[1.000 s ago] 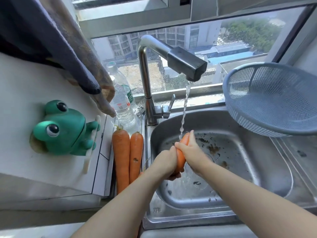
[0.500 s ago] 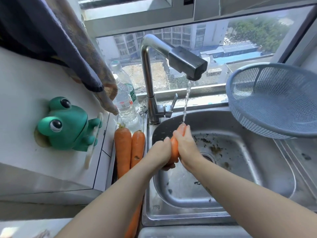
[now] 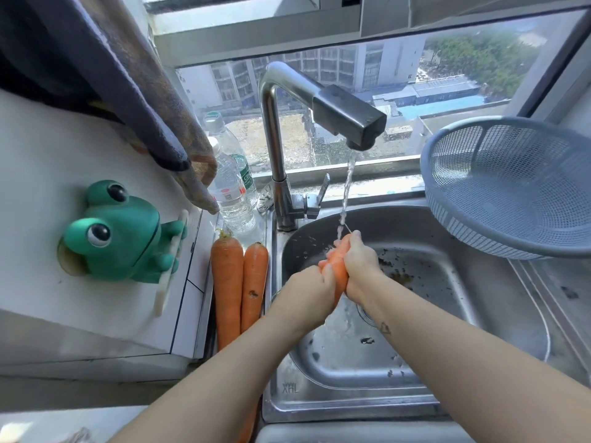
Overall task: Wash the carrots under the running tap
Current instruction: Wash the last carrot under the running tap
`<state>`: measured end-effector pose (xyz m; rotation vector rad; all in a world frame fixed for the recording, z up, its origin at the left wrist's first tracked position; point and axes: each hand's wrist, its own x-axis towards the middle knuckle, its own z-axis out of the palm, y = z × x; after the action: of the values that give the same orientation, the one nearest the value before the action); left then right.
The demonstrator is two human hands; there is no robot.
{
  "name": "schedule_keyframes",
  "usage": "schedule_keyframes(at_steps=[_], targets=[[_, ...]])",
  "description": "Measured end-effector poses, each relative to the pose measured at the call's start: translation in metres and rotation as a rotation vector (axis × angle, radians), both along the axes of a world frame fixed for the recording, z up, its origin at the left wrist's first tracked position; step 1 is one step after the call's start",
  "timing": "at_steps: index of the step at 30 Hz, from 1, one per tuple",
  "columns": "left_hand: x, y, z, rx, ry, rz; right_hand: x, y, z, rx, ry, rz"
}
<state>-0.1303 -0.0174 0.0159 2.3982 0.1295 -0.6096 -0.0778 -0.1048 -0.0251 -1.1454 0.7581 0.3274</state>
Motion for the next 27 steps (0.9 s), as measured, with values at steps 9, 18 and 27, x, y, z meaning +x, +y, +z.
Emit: schedule_keyframes(at_steps=[9, 18, 27], targets=[[-0.003, 0.004, -0.004, 0.104, -0.062, -0.131, -0.012, 0.010, -0.014, -0.311, -0.168, 0.185], [-0.011, -0.003, 0.012, 0.047, -0.022, -0.112, 0.000, -0.003, -0.001, 0.012, 0.081, -0.127], [-0.006, 0.009, 0.023, -0.326, 0.322, 0.133, -0.020, 0.004, 0.007, 0.075, -0.065, -0.041]])
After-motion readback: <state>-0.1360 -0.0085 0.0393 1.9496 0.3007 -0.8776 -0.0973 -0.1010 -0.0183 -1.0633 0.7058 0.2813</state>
